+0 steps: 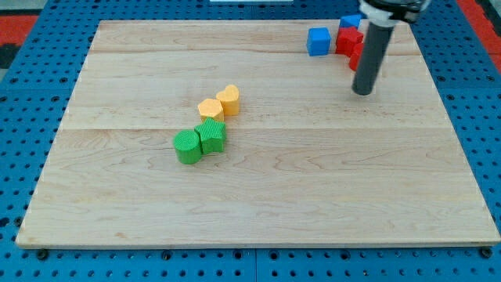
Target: Move your arm towards the center right
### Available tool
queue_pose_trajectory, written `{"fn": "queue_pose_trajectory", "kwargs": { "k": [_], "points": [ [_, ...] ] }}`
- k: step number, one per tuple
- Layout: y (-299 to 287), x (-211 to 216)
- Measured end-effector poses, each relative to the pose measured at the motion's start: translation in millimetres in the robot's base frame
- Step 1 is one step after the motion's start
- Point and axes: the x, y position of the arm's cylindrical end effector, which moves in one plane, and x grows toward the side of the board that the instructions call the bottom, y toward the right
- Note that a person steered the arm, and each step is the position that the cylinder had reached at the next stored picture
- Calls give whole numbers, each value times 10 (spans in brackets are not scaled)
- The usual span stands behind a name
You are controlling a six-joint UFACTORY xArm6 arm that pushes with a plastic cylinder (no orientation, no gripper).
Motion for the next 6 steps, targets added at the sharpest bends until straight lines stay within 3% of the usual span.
{"fn": "queue_pose_trajectory", "kwargs": {
  "k": [1, 2, 6],
  "points": [
    [361, -200],
    [1198, -542],
    [1407, -1541]
  ]
}}
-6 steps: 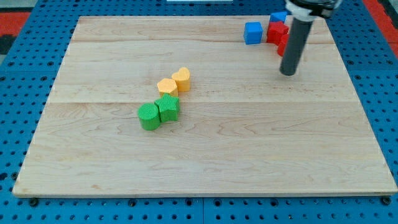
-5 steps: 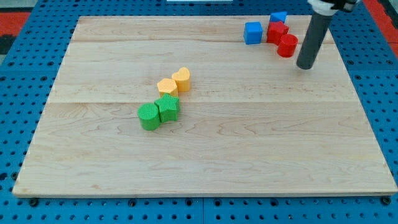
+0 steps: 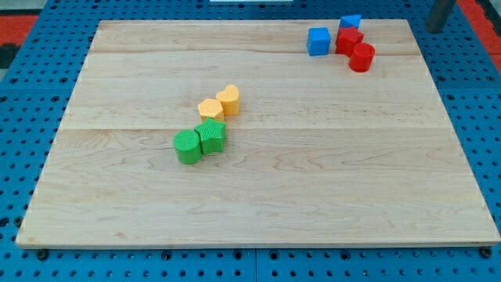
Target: Move your arm towards the center right
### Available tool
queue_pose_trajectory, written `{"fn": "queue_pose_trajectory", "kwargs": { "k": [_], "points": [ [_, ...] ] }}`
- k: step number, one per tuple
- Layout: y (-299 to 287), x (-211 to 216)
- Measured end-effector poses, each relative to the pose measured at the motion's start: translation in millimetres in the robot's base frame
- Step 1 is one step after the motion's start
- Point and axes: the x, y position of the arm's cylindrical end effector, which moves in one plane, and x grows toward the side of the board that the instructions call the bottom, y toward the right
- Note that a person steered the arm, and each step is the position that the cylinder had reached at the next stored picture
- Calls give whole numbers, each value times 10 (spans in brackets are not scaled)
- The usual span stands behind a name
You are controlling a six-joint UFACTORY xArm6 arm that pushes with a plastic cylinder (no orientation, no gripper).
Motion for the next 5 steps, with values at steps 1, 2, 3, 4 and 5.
{"fn": "queue_pose_trajectory", "kwargs": {
  "k": [1, 2, 3, 4, 5],
  "points": [
    [36, -135],
    [36, -146],
    [36, -144],
    [87, 240],
    [89, 902]
  ]
}}
